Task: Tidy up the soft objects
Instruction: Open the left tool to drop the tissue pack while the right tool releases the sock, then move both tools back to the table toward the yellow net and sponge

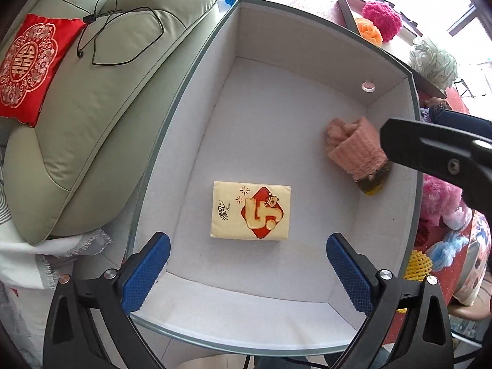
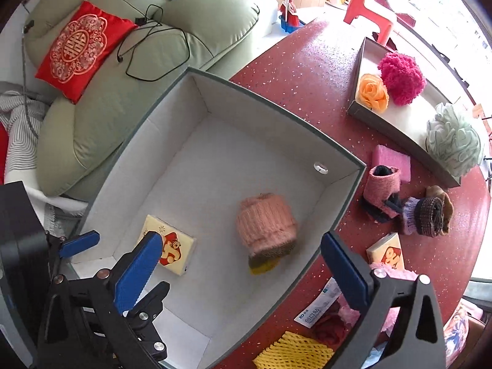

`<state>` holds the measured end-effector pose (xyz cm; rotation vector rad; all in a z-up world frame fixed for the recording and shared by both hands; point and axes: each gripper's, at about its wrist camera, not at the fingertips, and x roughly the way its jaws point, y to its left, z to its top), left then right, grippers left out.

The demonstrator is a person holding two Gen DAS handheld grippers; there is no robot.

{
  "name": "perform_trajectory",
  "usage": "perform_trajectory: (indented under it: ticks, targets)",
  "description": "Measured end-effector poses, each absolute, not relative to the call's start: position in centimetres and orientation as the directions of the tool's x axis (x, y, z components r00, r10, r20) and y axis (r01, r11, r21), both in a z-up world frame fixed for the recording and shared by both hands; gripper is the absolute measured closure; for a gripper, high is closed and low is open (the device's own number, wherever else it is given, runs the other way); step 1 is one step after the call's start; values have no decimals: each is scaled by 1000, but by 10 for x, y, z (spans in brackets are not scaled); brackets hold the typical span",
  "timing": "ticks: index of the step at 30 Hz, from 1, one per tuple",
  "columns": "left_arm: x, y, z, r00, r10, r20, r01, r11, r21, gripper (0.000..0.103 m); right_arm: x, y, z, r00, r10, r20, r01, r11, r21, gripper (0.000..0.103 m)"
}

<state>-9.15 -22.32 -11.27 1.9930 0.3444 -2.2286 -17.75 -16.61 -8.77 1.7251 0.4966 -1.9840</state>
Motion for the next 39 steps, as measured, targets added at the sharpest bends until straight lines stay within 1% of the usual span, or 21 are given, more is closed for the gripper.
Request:
perform_trajectory:
  ticks: [4, 7, 10, 15, 17, 22, 26, 30, 33, 39]
  targets:
    - [-83, -218, -103, -131, 63, -989, 247, -964, -94, 1, -176, -137, -65, -96, -169, -981, 529, -843, 94, 0]
    - [-78, -214, -113, -92, 51, -994, 220, -973, -71, 1, -164, -109, -58, -106, -196, -975, 470, -874, 124, 0]
    - [-71, -207, -125, -54, 27, -998, 182, -983, -36, 1, -155, -73, -54, -109, -192, -975, 401, -906, 134, 0]
    - [-68, -209, -142, -6, -10, -1000, 158, -987, 9, 1, -134, -21, -64, -82, -172, -982, 303, -943, 140, 0]
    - [-67, -210, -148, 15, -45, -999, 135, -990, 46, 1, -125, 2, -68, -78, -160, -984, 255, -957, 135, 0]
    - [-67, -213, -153, 31, -107, -994, 87, -990, 109, 1, -108, 60, -75, -66, -117, -991, 129, -986, 108, 0]
    - [-68, -221, -152, 49, -141, -989, 79, -986, 145, 1, -96, 100, -77, -66, -103, -992, 25, -995, 101, 0]
    - [-71, -203, -131, 14, -142, -990, 63, -988, 143, 1, -84, 133, -80, -59, -106, -993, -82, -990, 111, 0]
    - [-68, -177, -112, -21, -113, -993, 22, -993, 113, 1, -74, 158, -86, -54, -107, -993, -163, -980, 114, 0]
    - [-60, -98, -80, -69, -14, -998, -148, -989, 24, 1, -53, 197, -103, -13, -119, -993, -305, -945, 117, 0]
